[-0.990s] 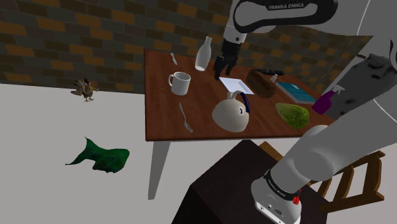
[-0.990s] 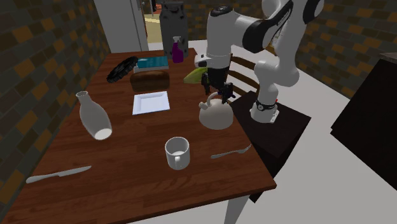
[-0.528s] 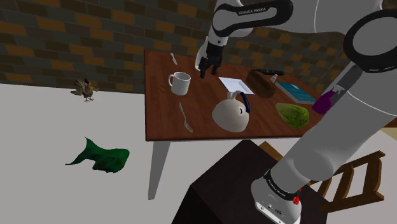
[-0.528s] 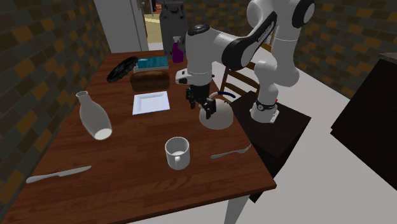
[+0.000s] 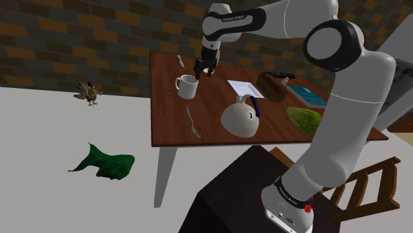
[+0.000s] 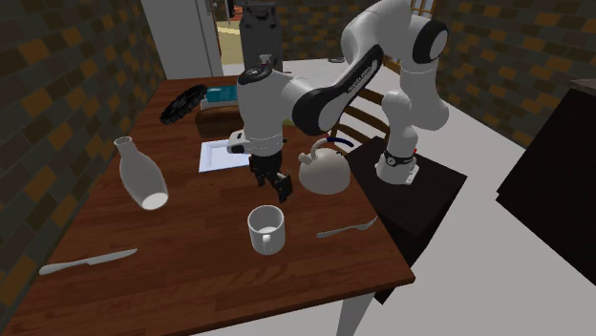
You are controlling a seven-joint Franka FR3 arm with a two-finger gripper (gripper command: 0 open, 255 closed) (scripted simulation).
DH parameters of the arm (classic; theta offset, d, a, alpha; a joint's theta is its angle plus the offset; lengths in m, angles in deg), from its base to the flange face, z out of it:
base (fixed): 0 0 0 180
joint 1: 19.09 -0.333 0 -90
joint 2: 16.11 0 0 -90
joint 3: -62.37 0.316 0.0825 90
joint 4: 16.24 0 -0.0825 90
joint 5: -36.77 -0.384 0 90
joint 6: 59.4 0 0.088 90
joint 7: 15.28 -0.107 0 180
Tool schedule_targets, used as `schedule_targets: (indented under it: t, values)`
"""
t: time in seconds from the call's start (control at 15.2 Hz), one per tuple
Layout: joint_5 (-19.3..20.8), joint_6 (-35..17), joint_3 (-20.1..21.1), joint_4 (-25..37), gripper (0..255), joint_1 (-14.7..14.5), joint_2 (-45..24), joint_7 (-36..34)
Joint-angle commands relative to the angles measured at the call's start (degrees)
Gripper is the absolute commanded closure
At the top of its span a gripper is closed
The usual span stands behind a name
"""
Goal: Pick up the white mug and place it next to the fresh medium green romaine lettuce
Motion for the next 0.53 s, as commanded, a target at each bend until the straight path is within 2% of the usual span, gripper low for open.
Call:
schedule_targets:
  t: [0.0, 0.2, 0.46]
  values:
    - [-0.62, 0.20, 0.14, 4.88, 0, 0.24, -4.51, 0.07]
    - [-1.44, 1.74, 0.33, 13.79, 0, 0.87, -11.74, 0.35]
    - [-1.50, -0.97, 0.38, 11.78, 0, 0.85, -12.44, 0.40]
